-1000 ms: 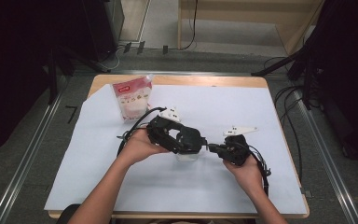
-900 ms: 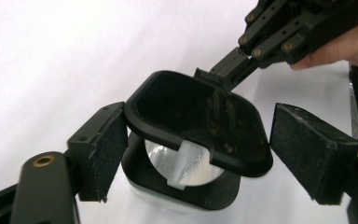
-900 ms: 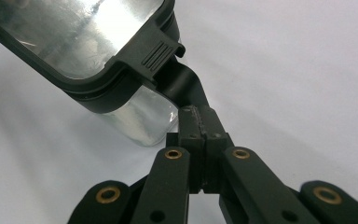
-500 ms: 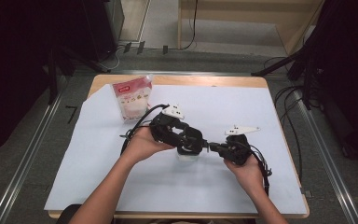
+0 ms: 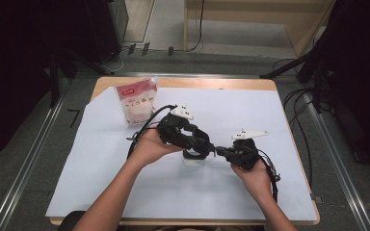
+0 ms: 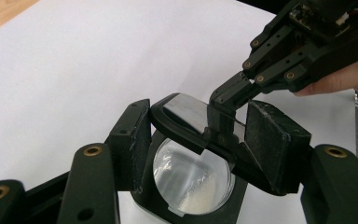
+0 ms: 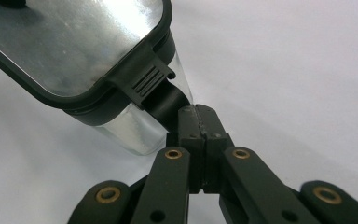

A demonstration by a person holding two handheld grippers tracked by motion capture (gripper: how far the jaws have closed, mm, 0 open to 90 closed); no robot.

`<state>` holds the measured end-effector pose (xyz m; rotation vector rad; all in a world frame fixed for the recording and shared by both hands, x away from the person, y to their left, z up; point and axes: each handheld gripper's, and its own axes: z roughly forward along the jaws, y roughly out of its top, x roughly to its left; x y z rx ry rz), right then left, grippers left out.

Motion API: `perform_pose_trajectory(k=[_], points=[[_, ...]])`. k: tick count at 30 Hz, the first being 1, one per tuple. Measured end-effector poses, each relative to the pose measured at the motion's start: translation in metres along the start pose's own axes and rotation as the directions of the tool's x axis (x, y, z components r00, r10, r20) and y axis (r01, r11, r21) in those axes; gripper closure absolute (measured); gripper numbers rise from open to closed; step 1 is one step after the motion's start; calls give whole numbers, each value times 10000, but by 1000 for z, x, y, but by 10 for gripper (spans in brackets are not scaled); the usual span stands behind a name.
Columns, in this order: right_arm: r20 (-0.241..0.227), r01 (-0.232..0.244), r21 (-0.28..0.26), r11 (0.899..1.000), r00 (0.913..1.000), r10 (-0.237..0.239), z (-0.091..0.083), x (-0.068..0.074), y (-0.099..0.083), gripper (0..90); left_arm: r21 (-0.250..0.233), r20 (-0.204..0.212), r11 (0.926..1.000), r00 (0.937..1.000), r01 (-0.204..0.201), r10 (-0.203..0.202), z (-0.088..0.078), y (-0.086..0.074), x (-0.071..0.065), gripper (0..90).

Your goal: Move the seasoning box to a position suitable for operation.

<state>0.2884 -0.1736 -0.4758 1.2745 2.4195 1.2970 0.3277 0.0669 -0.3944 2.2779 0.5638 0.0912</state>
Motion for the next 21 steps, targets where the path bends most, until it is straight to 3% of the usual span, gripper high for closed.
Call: perform_pose_trajectory(k=[11, 21], points=[[1, 72, -171, 9998, 10000, -72, -1, 1, 1, 900, 49, 165, 9999, 9998, 128, -128, 5, 10, 1, 407], [22, 74, -194, 9998, 10000, -73, -1, 1, 1, 900, 304, 233, 9995, 9997, -20, 13, 10, 22, -4, 388]])
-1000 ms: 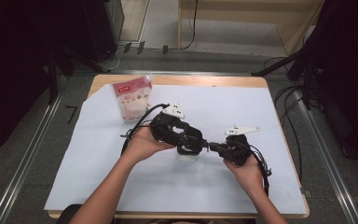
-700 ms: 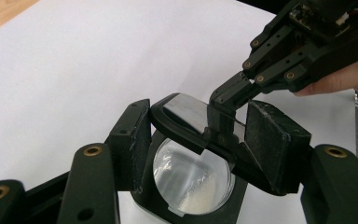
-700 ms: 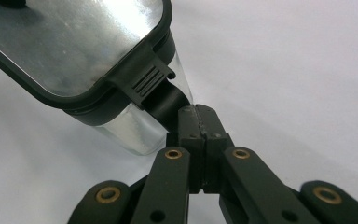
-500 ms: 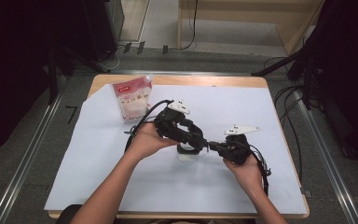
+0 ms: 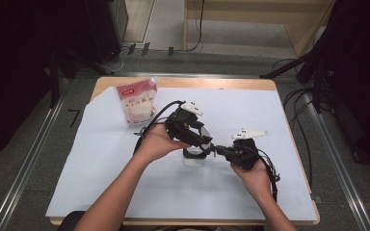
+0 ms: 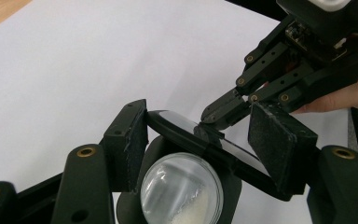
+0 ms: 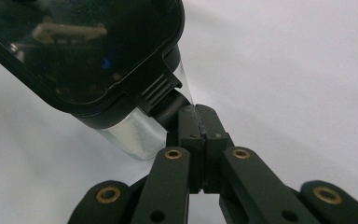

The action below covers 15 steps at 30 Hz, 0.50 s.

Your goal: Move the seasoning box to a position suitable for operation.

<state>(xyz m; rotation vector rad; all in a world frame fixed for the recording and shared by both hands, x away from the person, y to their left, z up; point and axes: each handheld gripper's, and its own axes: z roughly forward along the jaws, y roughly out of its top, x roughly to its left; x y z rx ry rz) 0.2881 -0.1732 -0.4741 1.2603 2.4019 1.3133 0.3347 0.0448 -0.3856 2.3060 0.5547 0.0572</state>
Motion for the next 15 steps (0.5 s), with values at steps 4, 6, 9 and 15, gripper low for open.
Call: perform_pose_trajectory(k=[4, 6, 9, 15], points=[[37, 33, 7, 10000, 10000, -33, 0, 1, 0, 900, 116, 36, 9999, 10000, -38, 38, 4, 5, -2, 371], [31, 62, 17, 10000, 10000, -62, -1, 1, 0, 900, 189, 72, 9998, 10000, -47, 46, 3, 5, -1, 369], [16, 67, -8, 10000, 10000, -67, -1, 1, 0, 900, 227, 180, 9997, 9998, 43, -47, 1, 4, 1, 371], [-8, 19, 12, 10000, 10000, -19, -1, 1, 1, 900, 163, 104, 9998, 9999, 80, -82, -6, 3, 5, 354]])
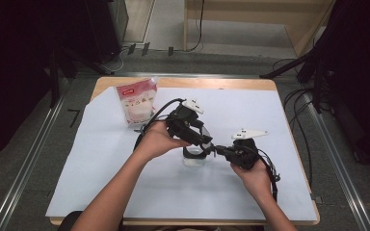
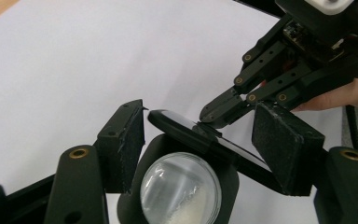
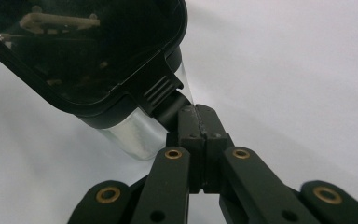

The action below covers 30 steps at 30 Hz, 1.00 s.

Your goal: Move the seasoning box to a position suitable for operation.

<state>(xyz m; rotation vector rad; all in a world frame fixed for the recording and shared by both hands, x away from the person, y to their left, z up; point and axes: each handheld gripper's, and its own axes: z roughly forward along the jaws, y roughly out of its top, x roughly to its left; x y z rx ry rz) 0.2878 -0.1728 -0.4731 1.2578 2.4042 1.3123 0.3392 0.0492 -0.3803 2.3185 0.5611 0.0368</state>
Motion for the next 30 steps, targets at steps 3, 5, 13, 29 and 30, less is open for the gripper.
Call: perform_pose_trajectory(k=[3, 5, 13, 29, 30], points=[[-11, 9, -11, 10000, 10000, -9, 0, 0, 0, 900, 18, -38, 10000, 10000, 0, 0, -1, 0, 1, 353], [-14, 19, -8, 10000, 10000, -19, 0, -1, 0, 900, -45, -97, 10000, 10000, 20, -20, -3, 0, 2, 350], [-30, 25, 3, 10000, 10000, -25, 0, -1, 0, 900, -226, -161, 9997, 9998, 71, -74, -21, -3, 9, 370], [-31, 12, 12, 10000, 10000, -12, 0, -1, 0, 900, -369, 566, 9965, 9957, 749, -727, -32, -32, 29, 694], [-42, 9, 14, 10000, 10000, -9, 0, -1, 0, 900, -328, 640, 9962, 9949, 804, -782, -30, -33, 28, 743]])
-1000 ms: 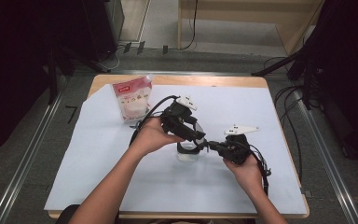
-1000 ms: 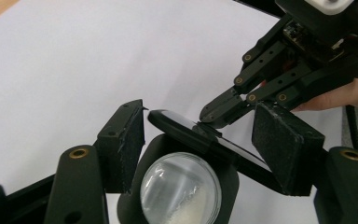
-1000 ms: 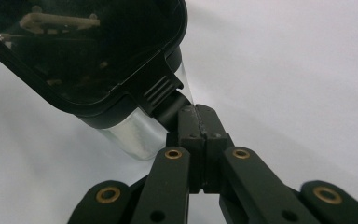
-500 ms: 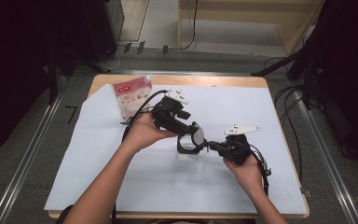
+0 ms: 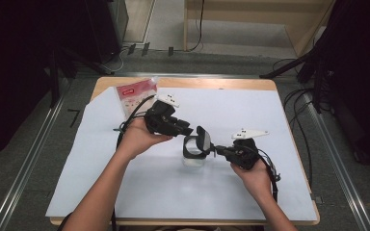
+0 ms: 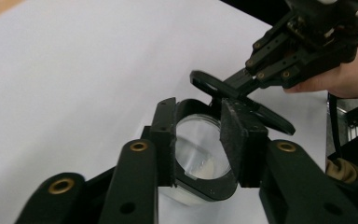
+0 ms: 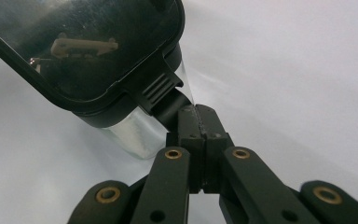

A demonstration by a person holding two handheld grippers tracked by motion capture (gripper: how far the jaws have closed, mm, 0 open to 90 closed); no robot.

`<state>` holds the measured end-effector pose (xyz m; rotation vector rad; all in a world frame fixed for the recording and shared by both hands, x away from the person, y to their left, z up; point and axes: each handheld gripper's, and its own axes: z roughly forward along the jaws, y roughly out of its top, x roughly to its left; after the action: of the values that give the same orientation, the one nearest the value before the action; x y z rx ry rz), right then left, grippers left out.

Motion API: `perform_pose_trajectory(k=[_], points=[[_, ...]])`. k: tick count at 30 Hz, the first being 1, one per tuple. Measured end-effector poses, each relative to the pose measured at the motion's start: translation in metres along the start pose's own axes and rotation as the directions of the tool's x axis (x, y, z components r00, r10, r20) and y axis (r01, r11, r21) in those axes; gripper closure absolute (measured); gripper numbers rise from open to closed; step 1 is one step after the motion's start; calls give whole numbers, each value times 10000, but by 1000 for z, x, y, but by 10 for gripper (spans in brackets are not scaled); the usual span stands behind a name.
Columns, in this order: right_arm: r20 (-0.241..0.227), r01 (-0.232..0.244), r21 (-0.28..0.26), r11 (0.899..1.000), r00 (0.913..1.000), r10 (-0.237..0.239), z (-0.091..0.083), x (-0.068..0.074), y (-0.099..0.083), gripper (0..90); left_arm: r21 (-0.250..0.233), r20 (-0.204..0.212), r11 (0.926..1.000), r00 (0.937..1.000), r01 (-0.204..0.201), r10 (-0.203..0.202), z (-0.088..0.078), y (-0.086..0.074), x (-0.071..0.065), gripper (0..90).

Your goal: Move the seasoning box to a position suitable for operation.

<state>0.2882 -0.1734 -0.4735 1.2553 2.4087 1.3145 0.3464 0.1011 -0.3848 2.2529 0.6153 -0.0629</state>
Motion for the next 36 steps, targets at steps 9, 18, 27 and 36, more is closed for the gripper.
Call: perform_pose_trajectory(k=[9, 18, 27, 36], points=[[-32, 72, 50, 10000, 10000, -72, -1, 1, -1, 900, 329, 539, 9993, 9984, -198, 180, 15, 2, -10, 898], [-9, 95, 17, 10000, 10000, -95, -2, 3, -2, 900, 296, 648, 9989, 9973, -372, 352, 28, 8, -19, 896], [96, 193, -46, 9998, 9998, -192, -3, 5, -1, 900, 243, 782, 9994, 9967, -249, 230, 40, 15, -26, 878], [129, 251, -87, 9996, 9996, -249, -1, 6, -1, 900, 223, 833, 9995, 9963, -231, 212, 50, 19, -30, 870]])
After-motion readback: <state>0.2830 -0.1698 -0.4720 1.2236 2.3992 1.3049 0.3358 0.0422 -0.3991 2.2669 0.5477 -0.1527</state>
